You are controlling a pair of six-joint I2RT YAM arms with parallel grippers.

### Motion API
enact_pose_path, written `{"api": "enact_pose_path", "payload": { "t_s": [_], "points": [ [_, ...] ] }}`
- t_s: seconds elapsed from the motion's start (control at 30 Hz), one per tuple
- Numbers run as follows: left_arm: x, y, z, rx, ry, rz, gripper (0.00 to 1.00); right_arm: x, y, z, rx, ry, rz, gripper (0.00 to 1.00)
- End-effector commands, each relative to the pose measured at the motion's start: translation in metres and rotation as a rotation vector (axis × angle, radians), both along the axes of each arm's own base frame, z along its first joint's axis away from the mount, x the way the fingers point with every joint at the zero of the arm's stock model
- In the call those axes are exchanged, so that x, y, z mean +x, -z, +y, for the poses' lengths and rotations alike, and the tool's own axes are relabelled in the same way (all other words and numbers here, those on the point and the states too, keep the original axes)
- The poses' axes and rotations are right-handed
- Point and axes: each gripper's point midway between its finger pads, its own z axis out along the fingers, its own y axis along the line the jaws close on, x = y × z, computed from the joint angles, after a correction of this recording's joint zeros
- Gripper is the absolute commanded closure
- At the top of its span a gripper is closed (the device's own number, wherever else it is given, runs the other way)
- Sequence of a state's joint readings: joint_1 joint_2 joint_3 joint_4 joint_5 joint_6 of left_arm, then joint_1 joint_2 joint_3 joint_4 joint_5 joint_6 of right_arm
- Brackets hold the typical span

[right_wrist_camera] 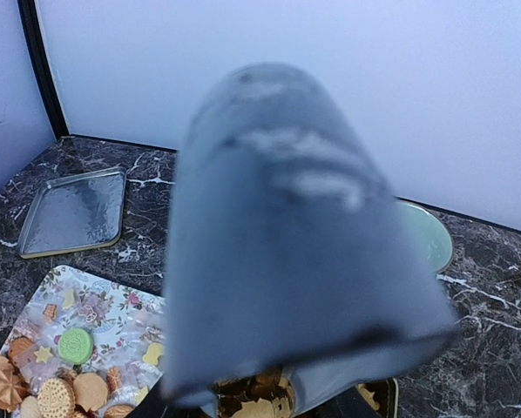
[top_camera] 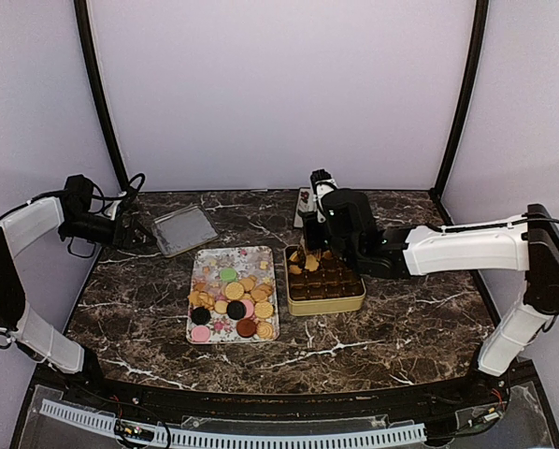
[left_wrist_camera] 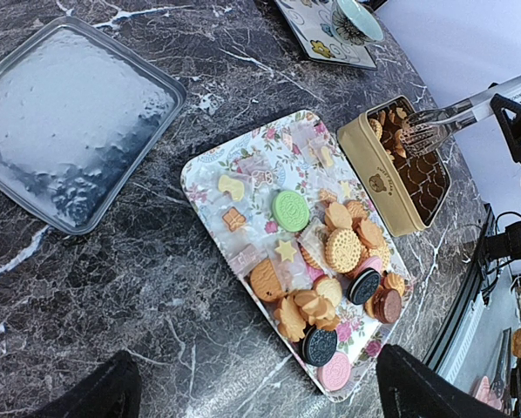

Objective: Pack the cookies
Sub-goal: Place the fake cookies in the empty pocket of the box.

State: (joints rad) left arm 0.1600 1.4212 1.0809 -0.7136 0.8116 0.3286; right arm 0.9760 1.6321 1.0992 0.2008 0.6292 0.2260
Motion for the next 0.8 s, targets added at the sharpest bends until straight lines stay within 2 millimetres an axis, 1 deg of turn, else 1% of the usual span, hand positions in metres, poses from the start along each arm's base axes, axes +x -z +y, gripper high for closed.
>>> {"api": "enact_pose_path", "payload": {
  "t_s": [0.0, 0.1, 0.2, 0.33, 0.37, 0.53, 0.63, 0.77],
  "points": [
    [-0.004, -0.014, 0.000, -0.001, 0.006, -0.031, 0.04, 0.007, -0.015, -0.001, 0.048, 0.038, -0.037, 0.60],
    [-0.004, -0.013, 0.000, -0.001, 0.007, -0.029, 0.04, 0.005, -0.016, -0.007, 0.040, 0.049, -0.043, 0.61],
    [-0.004, -0.012, -0.001, -0.009, 0.007, -0.025, 0.04, 0.004, -0.013, -0.014, 0.027, 0.062, -0.041, 0.62],
    [-0.004, -0.013, -0.001, -0.012, 0.007, -0.025, 0.04, 0.003, -0.001, -0.022, 0.001, 0.082, -0.027, 0.62],
    [-0.004, -0.014, -0.001, -0.012, 0.008, -0.028, 0.04, 0.001, -0.011, -0.027, 0.019, 0.088, -0.039, 0.63],
    [-0.005, -0.014, -0.002, -0.012, 0.009, -0.028, 0.04, -0.001, -0.012, -0.037, 0.018, 0.104, -0.040, 0.63],
    [-0.005, -0.014, -0.002, -0.012, 0.009, -0.028, 0.04, -0.002, -0.013, -0.036, 0.029, 0.098, -0.039, 0.63],
    [-0.006, -0.015, -0.002, -0.013, 0.009, -0.030, 0.04, 0.000, -0.019, -0.028, 0.051, 0.079, -0.039, 0.64]
  ]
}}
